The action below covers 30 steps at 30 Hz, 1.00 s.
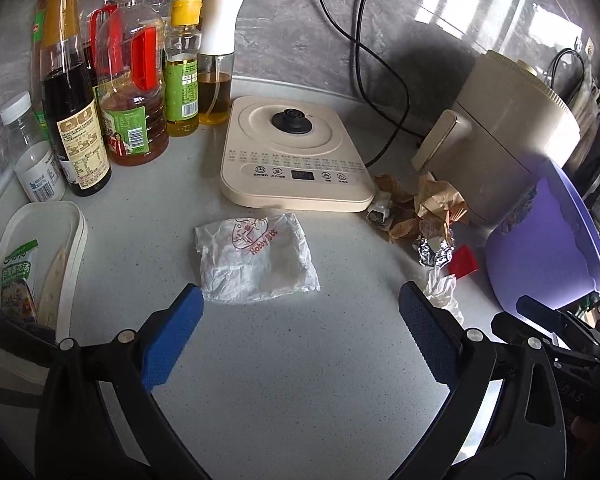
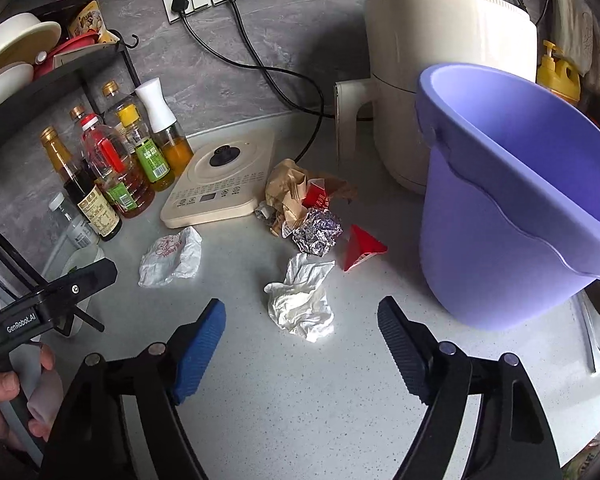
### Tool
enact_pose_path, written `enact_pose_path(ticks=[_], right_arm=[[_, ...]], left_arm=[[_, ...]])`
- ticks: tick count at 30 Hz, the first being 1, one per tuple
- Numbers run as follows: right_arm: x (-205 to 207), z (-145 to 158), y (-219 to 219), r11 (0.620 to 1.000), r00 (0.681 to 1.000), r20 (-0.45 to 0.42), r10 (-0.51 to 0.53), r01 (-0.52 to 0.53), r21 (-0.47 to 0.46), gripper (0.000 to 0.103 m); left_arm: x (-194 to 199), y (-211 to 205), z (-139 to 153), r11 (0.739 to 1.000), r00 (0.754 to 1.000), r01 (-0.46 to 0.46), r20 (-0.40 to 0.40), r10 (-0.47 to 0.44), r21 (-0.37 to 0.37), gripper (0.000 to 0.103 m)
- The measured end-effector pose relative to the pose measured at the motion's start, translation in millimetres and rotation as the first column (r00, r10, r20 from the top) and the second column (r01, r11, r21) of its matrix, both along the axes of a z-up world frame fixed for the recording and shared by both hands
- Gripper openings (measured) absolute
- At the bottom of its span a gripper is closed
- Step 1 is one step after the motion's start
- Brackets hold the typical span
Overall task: Collect trash
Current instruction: 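Grasp the white printed bag with the left gripper while the right gripper grasps white tissue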
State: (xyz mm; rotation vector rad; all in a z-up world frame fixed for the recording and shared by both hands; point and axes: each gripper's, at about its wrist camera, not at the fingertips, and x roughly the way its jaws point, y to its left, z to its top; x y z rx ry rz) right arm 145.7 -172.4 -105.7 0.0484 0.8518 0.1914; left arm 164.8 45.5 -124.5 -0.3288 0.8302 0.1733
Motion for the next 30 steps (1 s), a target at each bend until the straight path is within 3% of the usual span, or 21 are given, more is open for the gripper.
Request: enact_pose_path(ticks=[6, 11, 15, 17, 19, 20, 23, 25, 27, 30], right_arm=[[21.3, -21.0, 16.2, 0.997, 0.996, -0.067, 0.063, -0.066, -0.04, 0.063], [40.5, -43.7, 34.1, 0.987, 0.985, -0.136, 0.109, -0.124, -0.102, 0.064], [59.7, -61.4, 41.6, 0.975, 0.974, -0.197, 0.11, -0.144, -0.168, 0.064], [70.3, -68.7, 43.1, 0.972, 0.967, -0.229, 0.115, -0.158, -0.177, 0.055], [79.6, -73.4, 45.1, 0.968, 0.961, -0.25, 0.121, -0.17, -0.185, 0.033], [82.8, -73.3, 47.1, 0.967, 0.961, -0.244, 0.129, -0.177, -0.185, 0.031], [90.9, -70.7, 57.2, 0.963, 0.96, -0.229, 0.159, -0.202, -0.179, 0.019], [94.9, -68.1, 63.8, 0.962, 0.957, -0.222, 0.184, -0.223, -0.161, 0.016], [96.2, -67.1, 69.9, 0.959, 0.955, -0.217, 0.2, -0.236, -0.154, 0.016], [94.1, -67.4, 75.7, 0.959, 0.952, -0.215, 0.216, -0.249, -0.138, 0.016]], left_arm=[[20.7, 13.9, -17.3, 1.0, 0.999, -0.021, -0.042, 0.02, -0.015, 0.091], [38.8, 20.5, -32.4, 1.0, 0.997, -0.021, -0.078, 0.02, -0.015, 0.085], [52.8, 30.4, -45.6, 0.999, 0.99, -0.052, -0.127, 0.053, 0.016, 0.071], [58.8, 36.5, -52.9, 0.998, 0.987, -0.059, -0.147, 0.059, 0.001, 0.066], [62.7, 37.6, -56.2, 0.998, 0.987, -0.054, -0.15, 0.056, 0.017, 0.064], [64.4, 36.3, -56.8, 0.998, 0.987, -0.046, -0.153, 0.05, 0.034, 0.061], [67.3, 31.4, -57.0, 0.996, 0.986, -0.018, -0.161, 0.033, 0.092, 0.036], [67.3, 29.0, -56.8, 0.994, 0.986, 0.004, -0.167, 0.015, 0.112, 0.011], [65.0, 29.3, -55.0, 0.995, 0.986, 0.006, -0.164, 0.011, 0.101, 0.005], [56.0, 30.3, -46.1, 0.994, 0.991, -0.011, -0.129, 0.024, 0.106, 0.004]])
